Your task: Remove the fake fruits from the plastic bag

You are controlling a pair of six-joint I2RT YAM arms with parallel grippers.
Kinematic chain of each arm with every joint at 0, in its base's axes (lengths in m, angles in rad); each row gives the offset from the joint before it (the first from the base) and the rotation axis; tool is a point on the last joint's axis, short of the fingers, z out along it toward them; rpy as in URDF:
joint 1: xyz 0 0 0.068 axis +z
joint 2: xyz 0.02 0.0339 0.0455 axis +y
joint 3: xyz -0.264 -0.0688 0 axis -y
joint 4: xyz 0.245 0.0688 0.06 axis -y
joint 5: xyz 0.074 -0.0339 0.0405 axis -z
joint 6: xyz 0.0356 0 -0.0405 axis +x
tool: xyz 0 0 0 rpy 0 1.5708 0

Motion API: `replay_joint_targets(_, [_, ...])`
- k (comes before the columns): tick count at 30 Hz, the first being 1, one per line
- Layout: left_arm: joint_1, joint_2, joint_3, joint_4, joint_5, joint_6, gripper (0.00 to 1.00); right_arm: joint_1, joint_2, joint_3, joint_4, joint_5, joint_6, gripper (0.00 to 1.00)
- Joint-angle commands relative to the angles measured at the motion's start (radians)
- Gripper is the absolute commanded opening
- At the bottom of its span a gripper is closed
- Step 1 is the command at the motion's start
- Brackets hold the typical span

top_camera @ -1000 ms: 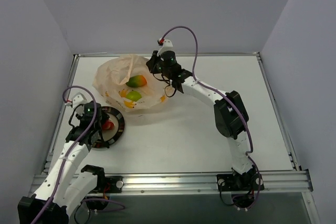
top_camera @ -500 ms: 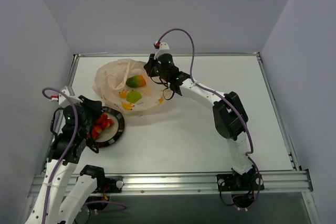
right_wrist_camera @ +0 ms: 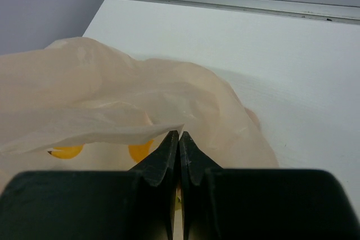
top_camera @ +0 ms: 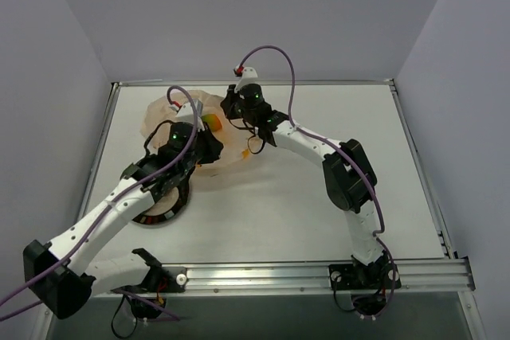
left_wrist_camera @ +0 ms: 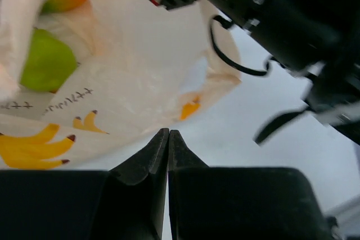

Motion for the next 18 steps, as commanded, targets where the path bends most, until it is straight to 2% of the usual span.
replay_joint_targets(1, [0.018,0.064,0.042,0.131,-0.184,0.057,0.02,-0.008,-0.084,-0.020,0.001,0.026,-0.021,0.00])
replay_joint_targets(3, [0.046,0.160,0.053,0.176,-0.204,0.074,0.02,-0.011,-0.095,-0.019,-0.033,0.026,-0.034,0.05])
replay_joint_targets(5, [0.100,0.242,0.049,0.221,-0.191,0.071,0.02,-0.017,-0.110,-0.019,-0.056,0.026,-0.045,0.21])
replay_joint_targets(6, [0.120,0.260,0.038,0.234,-0.188,0.060,0.02,-0.020,-0.117,-0.026,-0.080,0.067,-0.053,0.38])
replay_joint_targets(8, [0.179,0.297,-0.002,0.272,-0.169,0.051,0.02,-0.021,-0.150,-0.046,-0.099,0.098,-0.056,0.55])
replay_joint_targets(9, [0.198,0.305,-0.013,0.275,-0.163,0.054,0.02,-0.023,-0.164,-0.081,-0.119,0.115,-0.058,0.69])
replay_joint_targets(11, [0.238,0.328,-0.036,0.297,-0.143,0.058,0.02,-0.020,-0.198,-0.135,-0.122,0.148,-0.054,0.79])
replay_joint_targets(15, [0.242,0.357,-0.068,0.360,-0.083,0.048,0.06,-0.002,-0.270,-0.271,-0.122,0.176,-0.045,0.92])
replay_joint_targets(16, [0.242,0.369,-0.074,0.369,-0.076,0.040,0.10,0.006,-0.276,-0.296,-0.120,0.193,-0.042,0.93])
replay_joint_targets(17, [0.242,0.377,-0.079,0.377,-0.069,0.035,0.24,0.015,-0.290,-0.346,-0.120,0.217,-0.039,0.94])
replay_joint_targets(18, [0.242,0.386,-0.079,0.377,-0.053,0.035,0.33,0.020,-0.295,-0.370,-0.119,0.221,-0.032,0.94])
